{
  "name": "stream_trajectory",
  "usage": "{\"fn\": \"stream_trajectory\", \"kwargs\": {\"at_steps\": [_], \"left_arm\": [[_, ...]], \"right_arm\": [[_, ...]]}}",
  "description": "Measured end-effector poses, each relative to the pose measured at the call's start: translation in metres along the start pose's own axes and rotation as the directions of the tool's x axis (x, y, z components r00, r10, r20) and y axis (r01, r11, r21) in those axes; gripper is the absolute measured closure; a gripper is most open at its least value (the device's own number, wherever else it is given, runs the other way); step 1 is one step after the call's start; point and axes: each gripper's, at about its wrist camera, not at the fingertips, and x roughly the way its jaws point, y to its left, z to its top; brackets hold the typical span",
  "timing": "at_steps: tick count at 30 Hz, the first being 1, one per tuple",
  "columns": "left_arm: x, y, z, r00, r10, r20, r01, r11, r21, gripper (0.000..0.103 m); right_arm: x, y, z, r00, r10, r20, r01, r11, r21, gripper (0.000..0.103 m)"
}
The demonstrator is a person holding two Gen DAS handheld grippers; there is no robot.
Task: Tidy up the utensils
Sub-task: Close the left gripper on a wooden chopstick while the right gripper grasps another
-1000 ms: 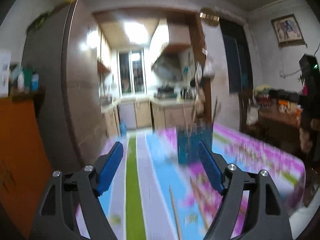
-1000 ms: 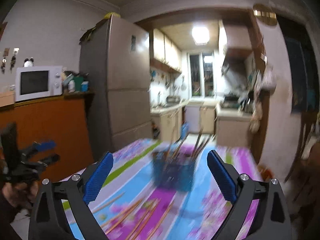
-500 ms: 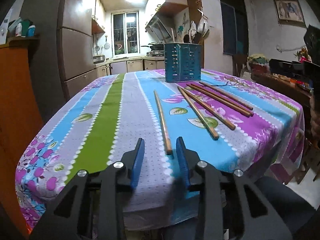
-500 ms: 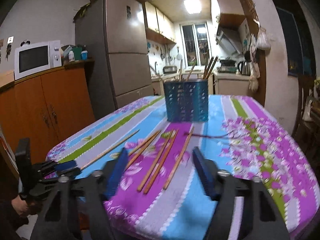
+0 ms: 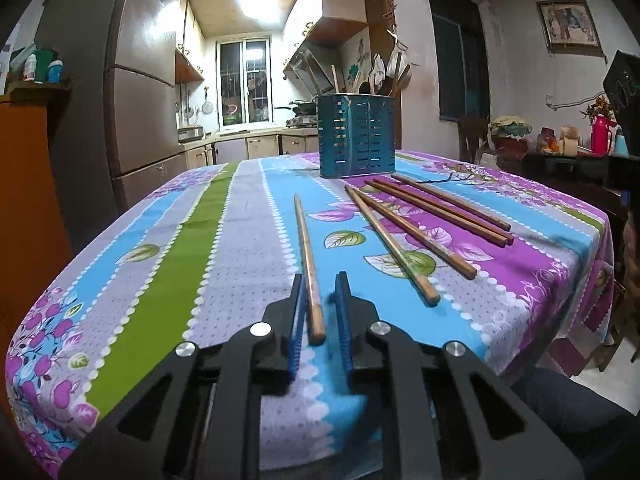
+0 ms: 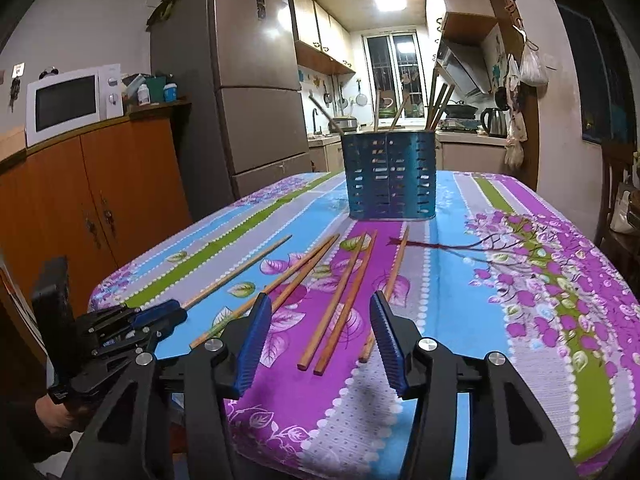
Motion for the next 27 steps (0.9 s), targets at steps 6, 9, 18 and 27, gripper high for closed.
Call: {"fn": "stream_trajectory", "kwargs": {"at_steps": [6, 9, 18, 27], "left_arm": [[-0.002, -0.002, -0.001, 1.0, -0.003, 0.012, 0.003, 1.0, 0.01, 0.09], [-0.003, -0.001, -0.001, 1.0, -0.01, 0.009, 0.01, 1.0, 0.008, 0.09], [-0.002, 0.002, 0.002, 1.0, -0.03, -0.004, 0.03, 0.999, 0.012, 0.09], [-0.003, 0.0, 0.002, 0.999, -0.034, -0.008, 0.034, 0.999, 0.011, 0.09]], "right_arm": [[0.016, 0.005, -0.025, 0.998, -0.032, -0.054, 0.033, 0.999, 0.001, 0.075], [0.018, 0.003, -0.034, 0.996, -0.063, -0.059, 0.064, 0.998, 0.015, 0.079], [0.007, 0.001, -0.035, 0.989, -0.149, -0.023, 0.149, 0.989, 0.006, 0.085], [0.033, -0.011, -0.034, 0.985, -0.16, -0.066, 0.163, 0.986, 0.041, 0.085]]}}
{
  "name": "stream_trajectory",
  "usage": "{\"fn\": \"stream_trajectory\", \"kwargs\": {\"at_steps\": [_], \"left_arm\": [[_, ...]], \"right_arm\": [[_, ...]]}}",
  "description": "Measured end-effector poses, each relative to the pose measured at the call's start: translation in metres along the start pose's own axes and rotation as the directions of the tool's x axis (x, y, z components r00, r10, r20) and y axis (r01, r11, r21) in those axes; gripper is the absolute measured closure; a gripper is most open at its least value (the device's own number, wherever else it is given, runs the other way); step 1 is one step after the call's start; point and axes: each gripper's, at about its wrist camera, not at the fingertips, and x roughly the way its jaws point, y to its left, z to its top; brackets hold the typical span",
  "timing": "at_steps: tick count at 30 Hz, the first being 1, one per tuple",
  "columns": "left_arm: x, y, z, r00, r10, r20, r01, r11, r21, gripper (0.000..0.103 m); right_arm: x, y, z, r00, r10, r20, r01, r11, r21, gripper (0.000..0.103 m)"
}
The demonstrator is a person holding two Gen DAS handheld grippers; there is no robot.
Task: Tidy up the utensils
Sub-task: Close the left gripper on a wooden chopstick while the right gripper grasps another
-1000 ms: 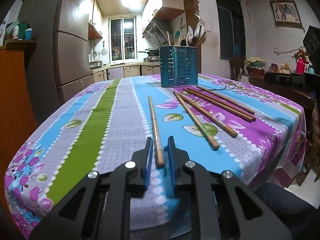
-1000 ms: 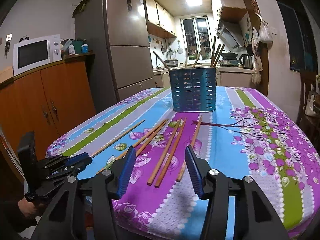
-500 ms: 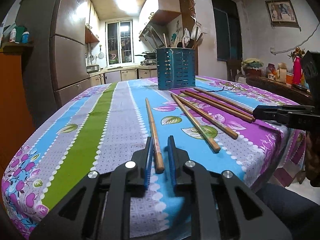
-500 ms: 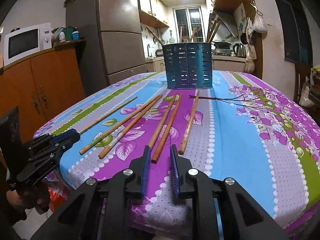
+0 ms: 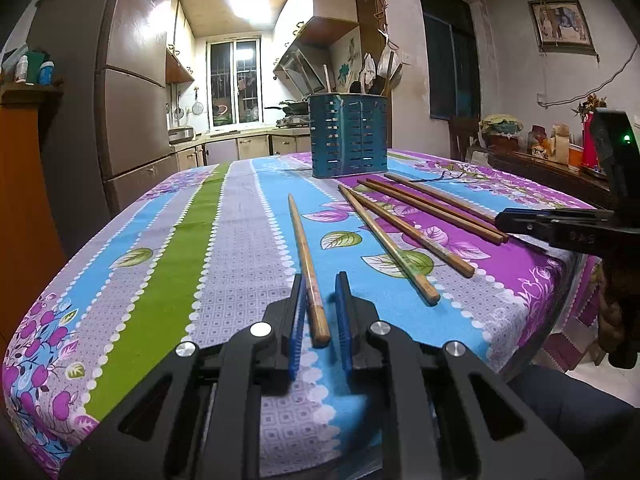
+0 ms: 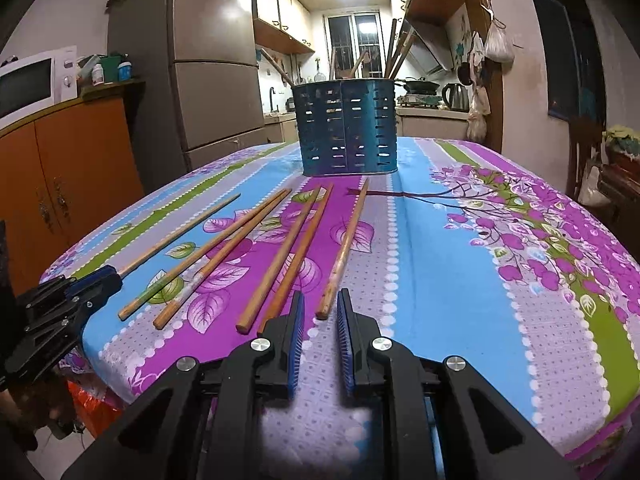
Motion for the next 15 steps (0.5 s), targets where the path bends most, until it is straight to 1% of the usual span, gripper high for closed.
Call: {"fn": "stream_trajectory", "kwargs": {"at_steps": [5, 15], "left_arm": [[0.0, -0.001, 0.0, 1.0, 0.001, 0.003, -0.001, 1.0, -0.004, 0.09], [0.001, -0.001, 0.0, 1.0, 0.006, 0.012, -0.005, 1.0, -0.008, 0.09]], "right_arm": [[0.01, 0.001, 0.002, 0.999, -0.047, 0.024, 0.047, 0.999, -0.001, 0.085], [0.017, 0.003, 0.003, 0.996, -0.071, 0.056, 0.072, 0.997, -0.013, 0.085]]}}
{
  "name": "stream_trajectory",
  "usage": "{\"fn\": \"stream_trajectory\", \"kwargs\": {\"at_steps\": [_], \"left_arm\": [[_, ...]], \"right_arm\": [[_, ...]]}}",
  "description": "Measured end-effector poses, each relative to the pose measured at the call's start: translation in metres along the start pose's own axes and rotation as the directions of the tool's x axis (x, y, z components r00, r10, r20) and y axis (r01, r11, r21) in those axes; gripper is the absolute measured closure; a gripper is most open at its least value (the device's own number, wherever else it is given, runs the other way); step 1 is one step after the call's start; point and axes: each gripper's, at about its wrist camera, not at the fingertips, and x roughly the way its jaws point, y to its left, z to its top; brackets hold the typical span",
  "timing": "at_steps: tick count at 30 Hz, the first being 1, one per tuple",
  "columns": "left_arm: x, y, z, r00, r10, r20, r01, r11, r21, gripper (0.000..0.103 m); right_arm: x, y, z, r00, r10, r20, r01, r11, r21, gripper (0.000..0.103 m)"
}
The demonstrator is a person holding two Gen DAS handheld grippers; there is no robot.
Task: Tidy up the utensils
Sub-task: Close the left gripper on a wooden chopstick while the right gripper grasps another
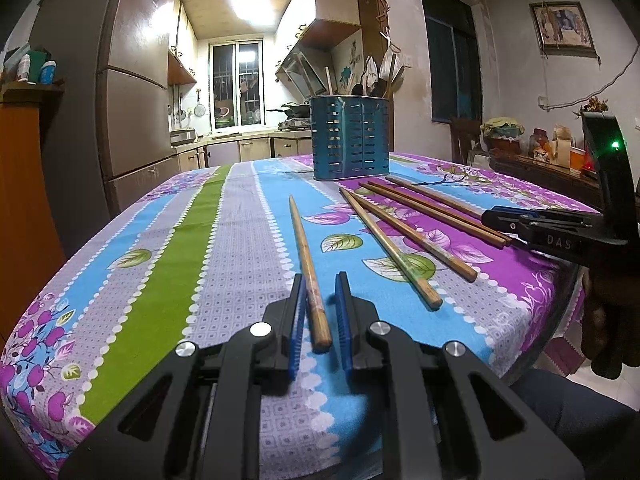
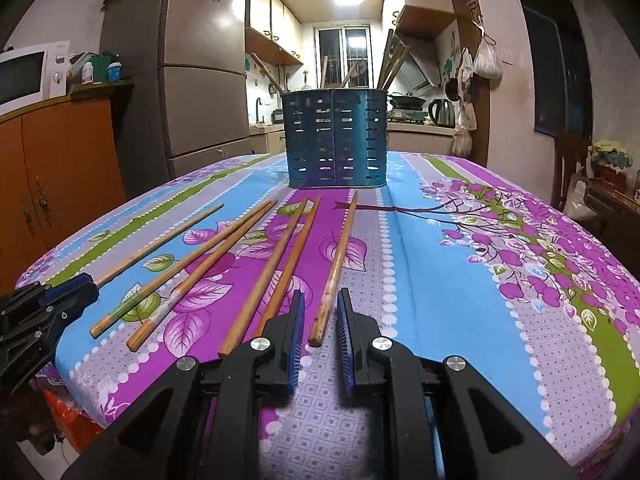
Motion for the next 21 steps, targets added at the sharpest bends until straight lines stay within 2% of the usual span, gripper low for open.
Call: {"fn": "stream_trajectory", "kwargs": {"at_steps": [4, 7, 8, 10, 12, 21], "left_arm": [[0.0, 0.0, 0.0, 1.0, -0.002, -0.001, 0.002, 1.0, -0.002, 0.09], [0.0, 0.0, 0.0, 1.0, -0.002, -0.004, 0.002, 1.0, 0.0, 0.09], [0.0, 0.0, 0.0, 1.0, -0.003, -0.007, 0.003, 1.0, -0.002, 0.09], [0.0, 0.0, 0.0, 1.0, -0.001, -0.006, 0.001, 1.0, 0.001, 0.09], [0.0, 0.0, 0.0, 1.0, -0.004, -0.007, 0.004, 1.0, -0.001, 0.09], [0.001, -0.001, 0.001, 1.0, -0.005, -0.011, 0.005, 1.0, 0.004, 0.09]], "right_arm": [[-0.002, -0.001, -0.001, 1.0, -0.002, 0.007, 0.002, 1.0, 0.003, 0.085], [-0.028, 0.002, 0.002, 0.997, -0.004, 0.083, 0.004, 1.0, 0.008, 0.085], [-0.041, 0.008, 0.004, 0.994, 0.028, 0.104, -0.027, 1.0, -0.006, 0.085], [-0.051, 0.022, 0.002, 0.992, 0.09, 0.089, -0.087, 0.995, -0.042, 0.085], [-0.053, 0.033, -0.005, 0.991, 0.119, 0.055, -0.115, 0.991, -0.069, 0.085], [-0.034, 0.039, -0.007, 0.995, 0.1, -0.005, -0.1, 0.993, -0.065, 0.085]]}}
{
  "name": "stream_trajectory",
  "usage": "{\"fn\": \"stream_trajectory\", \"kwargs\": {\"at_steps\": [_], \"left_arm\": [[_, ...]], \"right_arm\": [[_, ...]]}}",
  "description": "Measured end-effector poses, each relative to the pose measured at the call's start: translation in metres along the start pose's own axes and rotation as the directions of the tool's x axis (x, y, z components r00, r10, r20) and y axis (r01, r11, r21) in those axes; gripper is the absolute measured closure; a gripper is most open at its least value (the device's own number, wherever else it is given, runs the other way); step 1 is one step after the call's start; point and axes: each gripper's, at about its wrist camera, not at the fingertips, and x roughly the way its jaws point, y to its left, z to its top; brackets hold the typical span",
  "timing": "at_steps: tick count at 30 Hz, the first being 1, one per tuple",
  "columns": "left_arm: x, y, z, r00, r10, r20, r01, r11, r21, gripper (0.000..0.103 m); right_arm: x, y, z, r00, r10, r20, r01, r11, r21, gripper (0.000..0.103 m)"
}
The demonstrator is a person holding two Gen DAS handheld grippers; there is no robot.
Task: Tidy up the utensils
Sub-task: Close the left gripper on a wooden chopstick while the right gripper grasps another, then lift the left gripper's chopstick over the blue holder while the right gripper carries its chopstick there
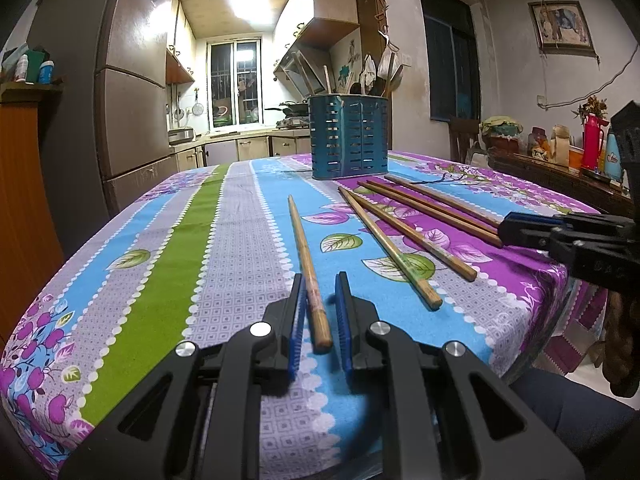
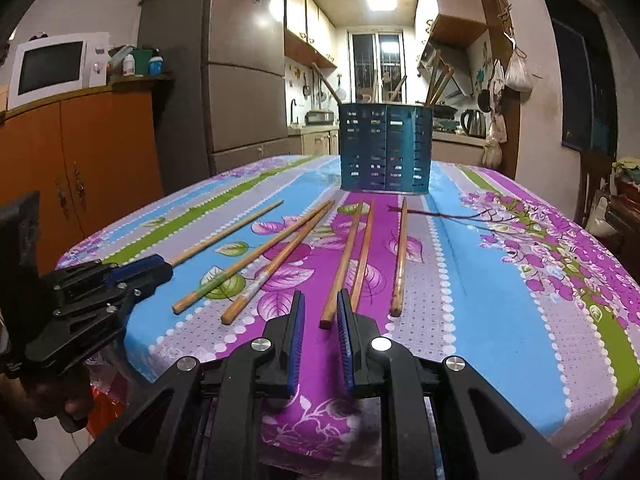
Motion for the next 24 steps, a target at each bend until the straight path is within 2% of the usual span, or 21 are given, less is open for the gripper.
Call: {"fn": "stream_trajectory", "kwargs": {"at_steps": [10, 24], "left_arm": [[0.0, -0.001, 0.0, 1.0, -0.003, -0.002, 0.003, 1.0, 0.001, 0.09], [0.0, -0.002, 0.0, 1.0, 0.005, 0.009, -0.005, 1.0, 0.005, 0.09]], "right_arm": [[0.018, 0.001, 0.001, 0.998, -0.046, -0.048, 0.046, 0.999, 0.014, 0.085], [0.026, 0.002, -0.002, 0.997, -0.072, 0.008, 0.072, 0.997, 0.029, 0.085]]}}
